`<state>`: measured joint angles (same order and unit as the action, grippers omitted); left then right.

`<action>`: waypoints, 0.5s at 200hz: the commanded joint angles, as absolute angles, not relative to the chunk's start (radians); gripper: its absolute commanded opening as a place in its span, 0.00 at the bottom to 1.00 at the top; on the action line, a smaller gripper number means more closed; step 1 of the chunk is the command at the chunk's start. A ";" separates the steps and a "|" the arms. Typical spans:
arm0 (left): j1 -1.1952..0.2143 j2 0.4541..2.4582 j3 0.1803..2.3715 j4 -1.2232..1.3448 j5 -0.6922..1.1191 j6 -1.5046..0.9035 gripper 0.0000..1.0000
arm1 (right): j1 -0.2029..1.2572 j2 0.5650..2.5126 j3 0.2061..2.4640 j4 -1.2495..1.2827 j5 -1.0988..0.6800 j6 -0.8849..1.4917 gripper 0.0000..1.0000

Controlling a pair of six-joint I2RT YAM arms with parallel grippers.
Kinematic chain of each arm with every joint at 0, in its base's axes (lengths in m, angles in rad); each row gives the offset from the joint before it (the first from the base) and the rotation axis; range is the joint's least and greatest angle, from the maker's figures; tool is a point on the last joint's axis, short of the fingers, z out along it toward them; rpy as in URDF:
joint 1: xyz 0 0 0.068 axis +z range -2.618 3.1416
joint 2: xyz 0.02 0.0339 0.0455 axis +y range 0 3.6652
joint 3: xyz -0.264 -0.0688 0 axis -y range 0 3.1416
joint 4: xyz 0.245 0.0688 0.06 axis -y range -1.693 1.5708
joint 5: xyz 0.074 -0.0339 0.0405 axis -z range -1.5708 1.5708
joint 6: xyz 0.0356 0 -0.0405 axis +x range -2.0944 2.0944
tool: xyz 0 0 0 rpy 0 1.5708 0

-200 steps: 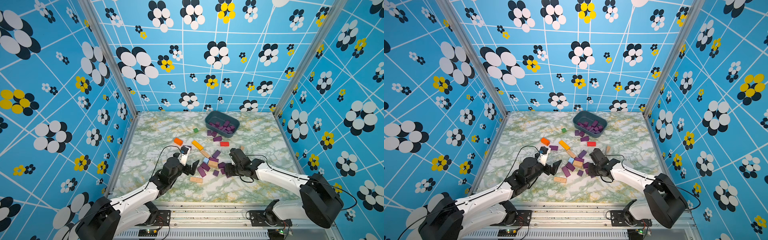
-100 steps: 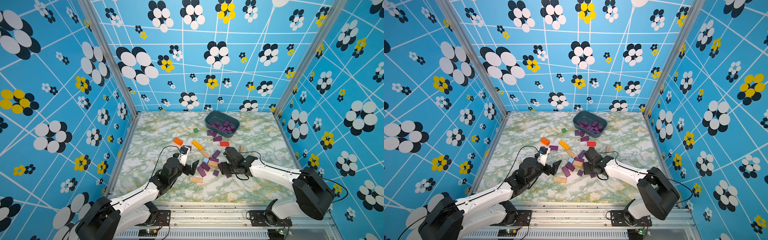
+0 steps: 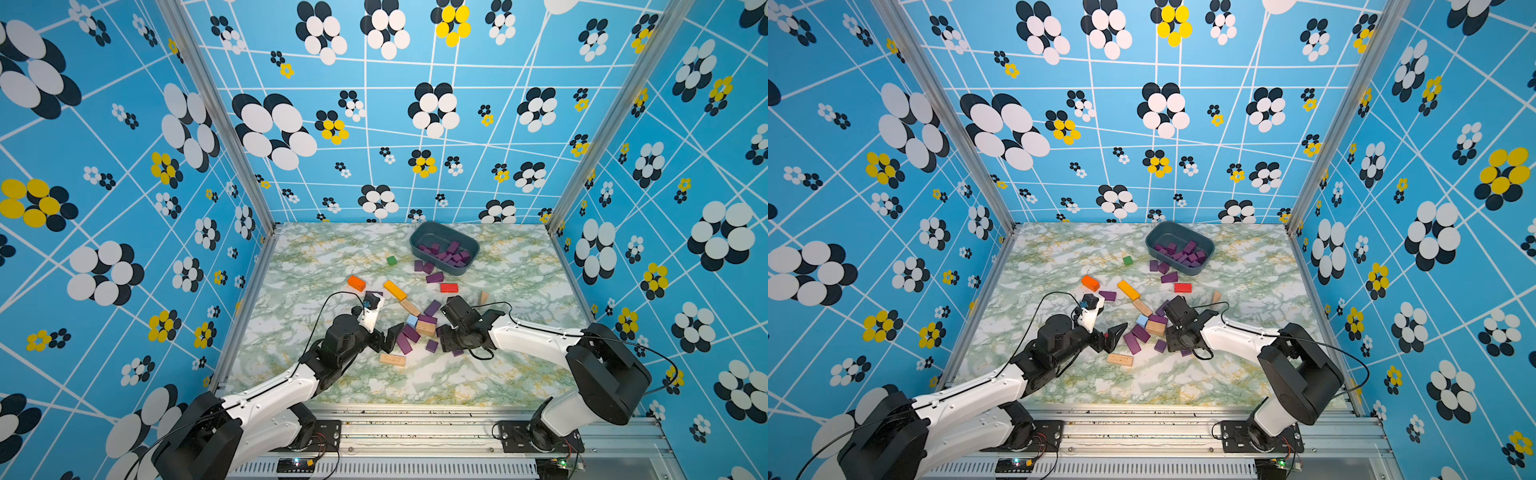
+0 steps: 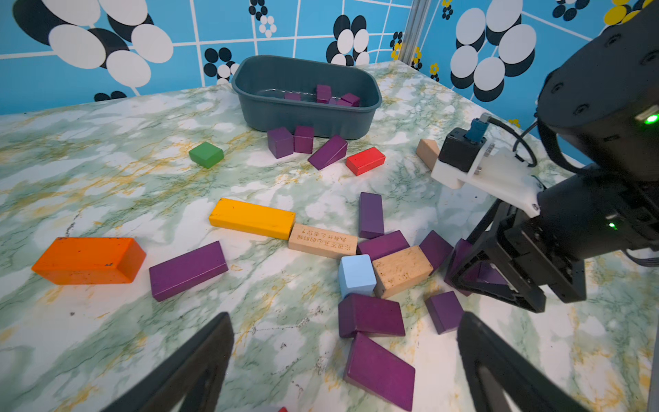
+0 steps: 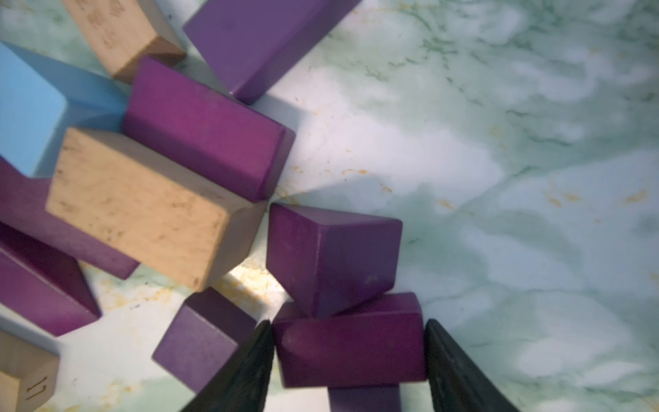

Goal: Pick purple bricks into the storage bin
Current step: Pick up the building block from the center of the board.

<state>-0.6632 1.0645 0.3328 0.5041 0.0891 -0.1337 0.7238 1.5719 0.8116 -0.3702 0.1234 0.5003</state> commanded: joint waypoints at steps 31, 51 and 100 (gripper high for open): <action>-0.670 1.092 0.322 0.534 0.125 -0.117 1.00 | 0.732 1.628 0.833 -0.383 0.146 0.487 0.54; -0.670 1.091 0.322 0.529 0.110 -0.116 0.99 | 0.733 1.634 0.833 -0.382 0.151 0.488 0.46; -0.670 1.087 0.322 0.523 0.096 -0.118 1.00 | 0.732 1.595 0.831 -0.363 0.139 0.507 0.38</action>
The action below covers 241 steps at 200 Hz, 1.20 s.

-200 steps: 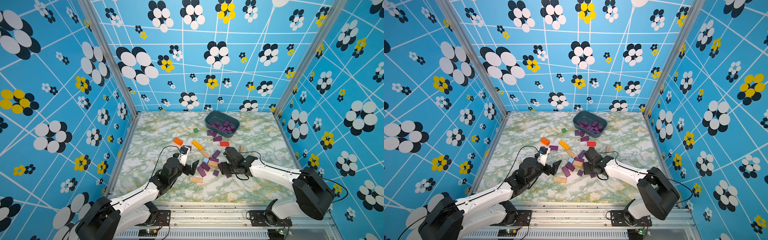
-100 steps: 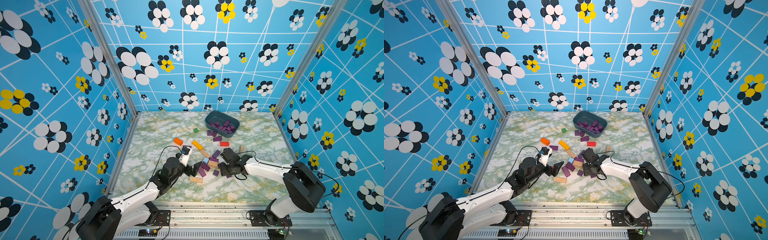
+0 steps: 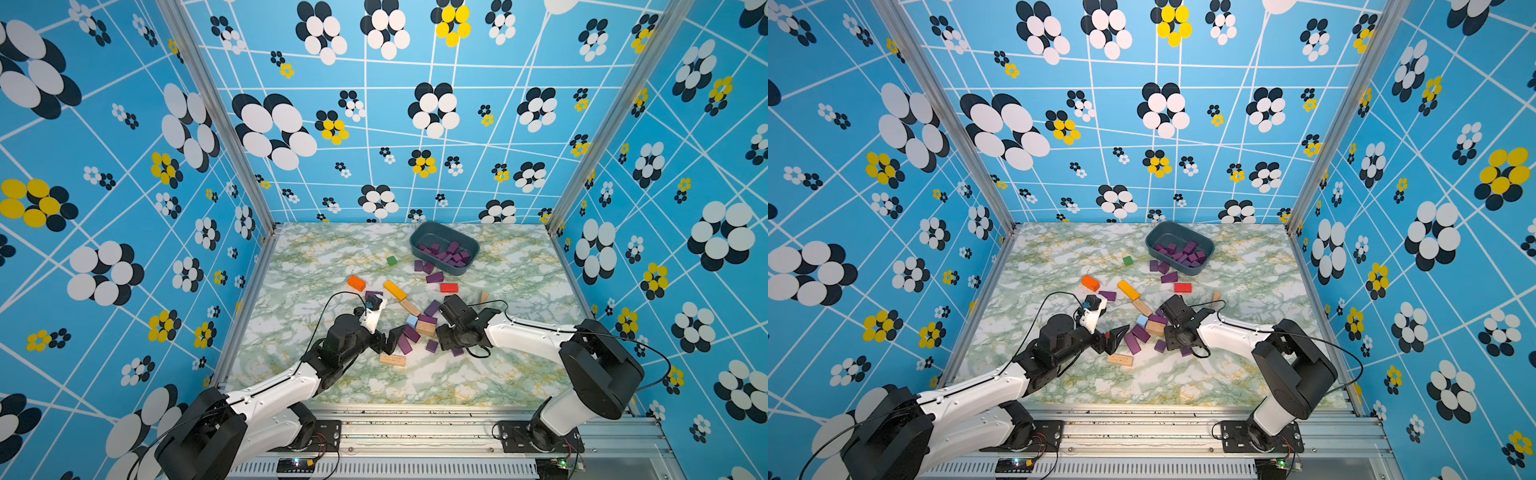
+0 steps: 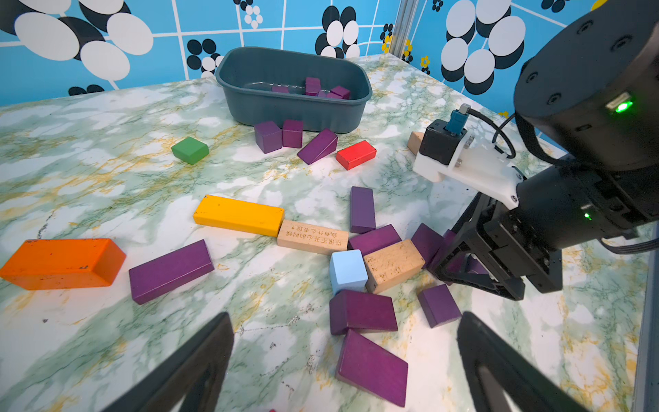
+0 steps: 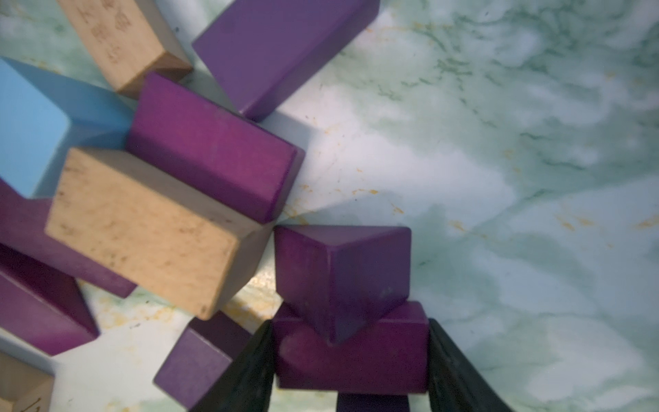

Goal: Pick purple bricks into the storage bin
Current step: Pick up the building block from the center of the board, then place the building block in the storage box.

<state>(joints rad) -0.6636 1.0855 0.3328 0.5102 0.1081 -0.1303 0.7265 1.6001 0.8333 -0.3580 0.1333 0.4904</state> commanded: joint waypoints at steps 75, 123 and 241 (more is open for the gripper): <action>-0.670 1.085 0.324 0.514 0.078 -0.123 0.99 | 0.670 1.453 0.920 -0.318 0.058 0.494 0.40; -0.670 1.106 0.328 0.512 0.069 -0.124 0.99 | 0.536 1.518 1.084 -0.290 0.007 0.432 0.40; -0.669 1.106 0.317 0.520 0.038 -0.120 0.99 | 0.254 2.009 1.609 -0.235 -0.126 0.484 0.48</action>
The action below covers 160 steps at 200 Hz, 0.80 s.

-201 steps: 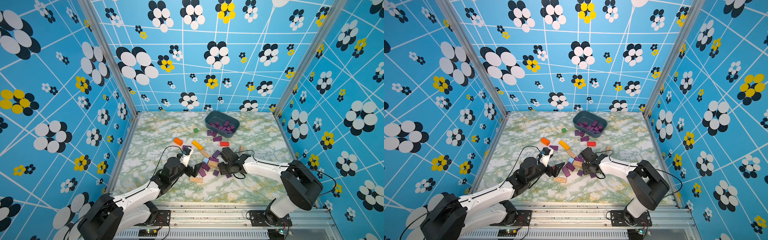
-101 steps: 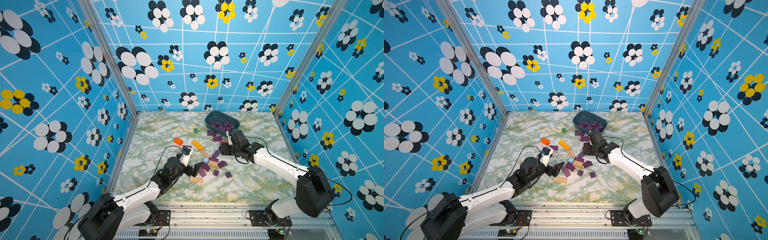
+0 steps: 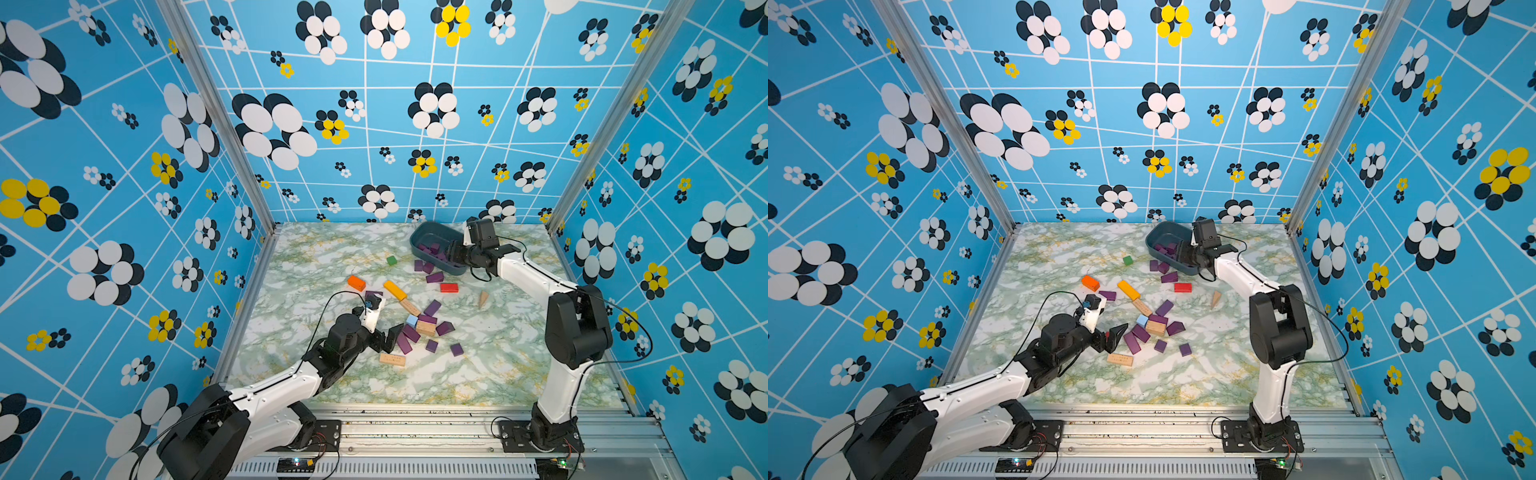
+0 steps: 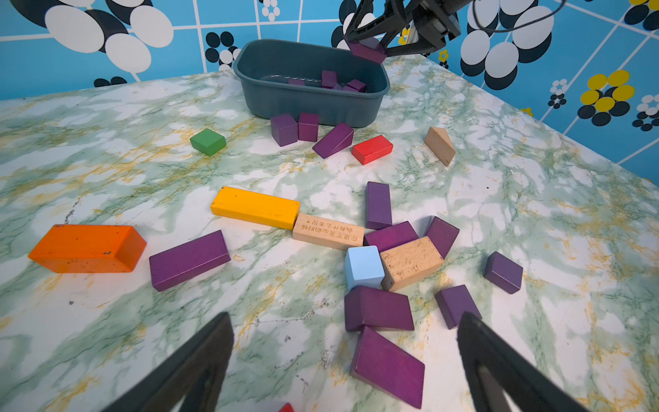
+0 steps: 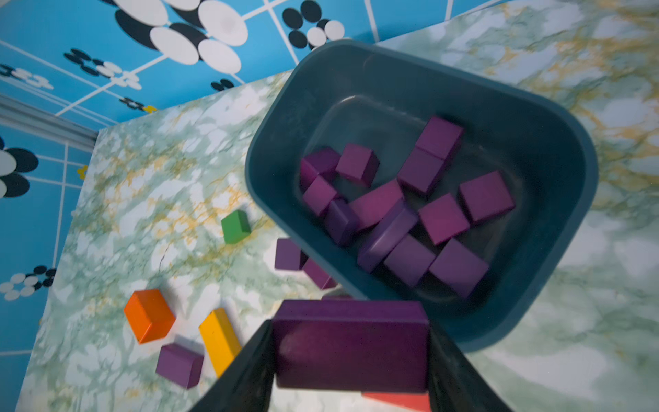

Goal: Pick purple bricks into the storage bin
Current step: Place the building block in the storage box.

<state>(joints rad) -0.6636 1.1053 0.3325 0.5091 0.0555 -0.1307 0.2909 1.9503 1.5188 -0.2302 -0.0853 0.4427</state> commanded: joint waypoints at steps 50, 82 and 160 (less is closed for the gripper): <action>-0.650 1.108 0.354 0.436 0.009 -0.157 0.99 | 0.235 2.010 1.685 -0.300 -0.119 0.419 0.89; -0.602 1.122 0.402 0.351 0.032 -0.191 1.00 | 0.234 1.875 1.571 -0.322 -0.116 0.377 0.99; -0.484 1.214 0.585 0.053 -0.051 -0.258 0.99 | 0.240 1.314 0.997 -0.236 -0.320 0.387 0.99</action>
<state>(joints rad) -0.5144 1.1629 0.5064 0.2047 -0.0071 -0.2184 0.2314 1.4395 1.1259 -0.2508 -0.2020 0.3782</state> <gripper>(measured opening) 0.995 0.990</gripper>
